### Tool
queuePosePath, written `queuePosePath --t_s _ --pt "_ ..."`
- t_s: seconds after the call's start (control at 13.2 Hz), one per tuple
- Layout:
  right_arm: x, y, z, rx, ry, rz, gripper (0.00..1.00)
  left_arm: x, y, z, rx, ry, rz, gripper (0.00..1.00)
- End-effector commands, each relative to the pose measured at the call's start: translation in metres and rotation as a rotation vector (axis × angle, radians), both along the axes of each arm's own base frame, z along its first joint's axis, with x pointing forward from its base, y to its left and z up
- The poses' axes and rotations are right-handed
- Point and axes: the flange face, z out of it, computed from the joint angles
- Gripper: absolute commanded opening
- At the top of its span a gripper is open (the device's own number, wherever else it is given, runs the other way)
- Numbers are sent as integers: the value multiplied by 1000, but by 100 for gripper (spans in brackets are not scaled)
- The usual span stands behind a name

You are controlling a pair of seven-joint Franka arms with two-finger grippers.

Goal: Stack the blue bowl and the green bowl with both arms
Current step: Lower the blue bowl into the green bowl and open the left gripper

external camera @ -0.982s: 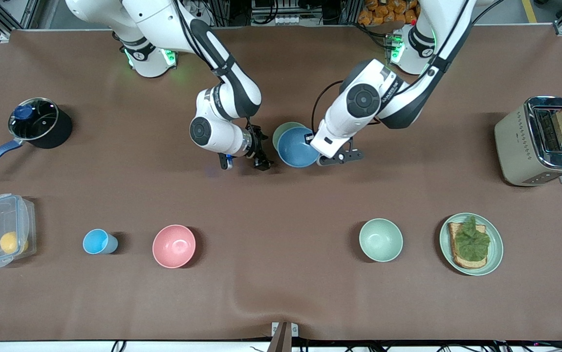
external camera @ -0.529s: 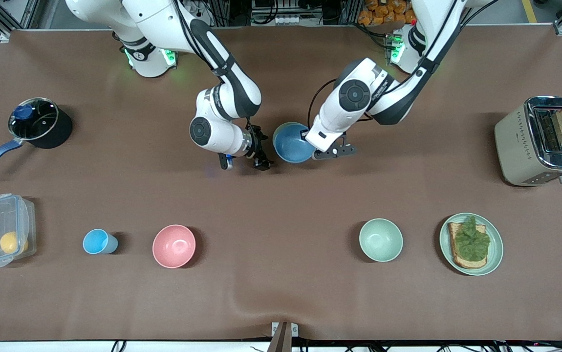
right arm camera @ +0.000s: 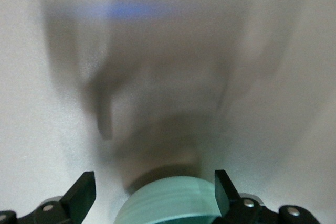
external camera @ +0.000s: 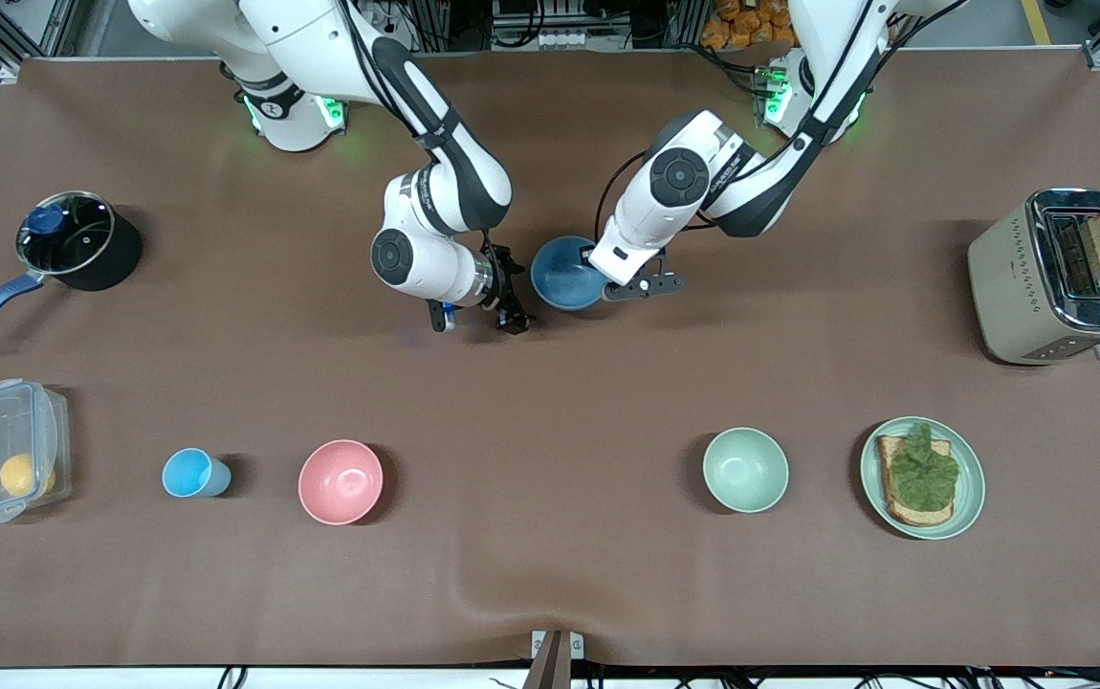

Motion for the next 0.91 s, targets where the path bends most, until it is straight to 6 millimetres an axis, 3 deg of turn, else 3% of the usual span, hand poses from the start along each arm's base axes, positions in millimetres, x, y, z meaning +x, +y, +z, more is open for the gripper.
queuePosePath --t_s 0.0,0.83 --pt "1 -3 5 27 0 -6 100 -6 -5 -2 -17 -2 20 0" --pt "1 -2 6 22 -1 0 100 -14 0 -21 8 30 63 0"
